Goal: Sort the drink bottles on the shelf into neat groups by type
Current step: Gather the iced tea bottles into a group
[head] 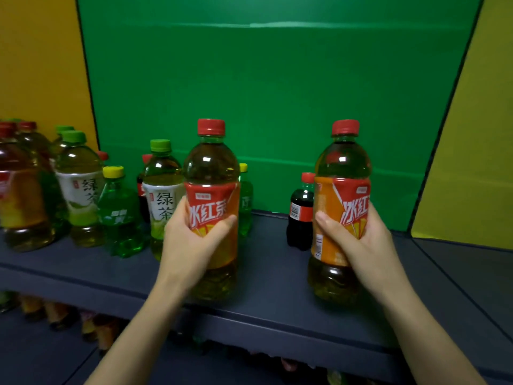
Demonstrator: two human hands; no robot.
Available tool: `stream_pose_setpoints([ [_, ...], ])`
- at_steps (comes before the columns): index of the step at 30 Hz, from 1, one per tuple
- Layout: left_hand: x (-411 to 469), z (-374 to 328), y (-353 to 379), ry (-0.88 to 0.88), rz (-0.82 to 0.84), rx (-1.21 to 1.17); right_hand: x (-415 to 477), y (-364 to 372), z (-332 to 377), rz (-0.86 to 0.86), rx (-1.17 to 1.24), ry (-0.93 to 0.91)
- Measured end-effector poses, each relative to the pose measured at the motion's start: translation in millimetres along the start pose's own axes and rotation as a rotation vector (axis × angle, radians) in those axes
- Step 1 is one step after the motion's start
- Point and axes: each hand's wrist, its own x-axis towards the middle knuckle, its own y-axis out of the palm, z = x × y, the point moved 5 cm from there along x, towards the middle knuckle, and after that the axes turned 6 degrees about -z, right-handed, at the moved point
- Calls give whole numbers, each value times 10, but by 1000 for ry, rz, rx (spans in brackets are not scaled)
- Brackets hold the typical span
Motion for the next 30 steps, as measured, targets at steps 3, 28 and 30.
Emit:
stream_pose_setpoints([
  [3,21,-42,-365,-4,-73,51,-60,324,118,68,52,-8],
  [28,464,323,-3943,-58,-322,300,-927,3754,985,287,174,-7],
  [30,523,367,-4158,-59,-322,318,-959,4019,1066,309,174,-21],
])
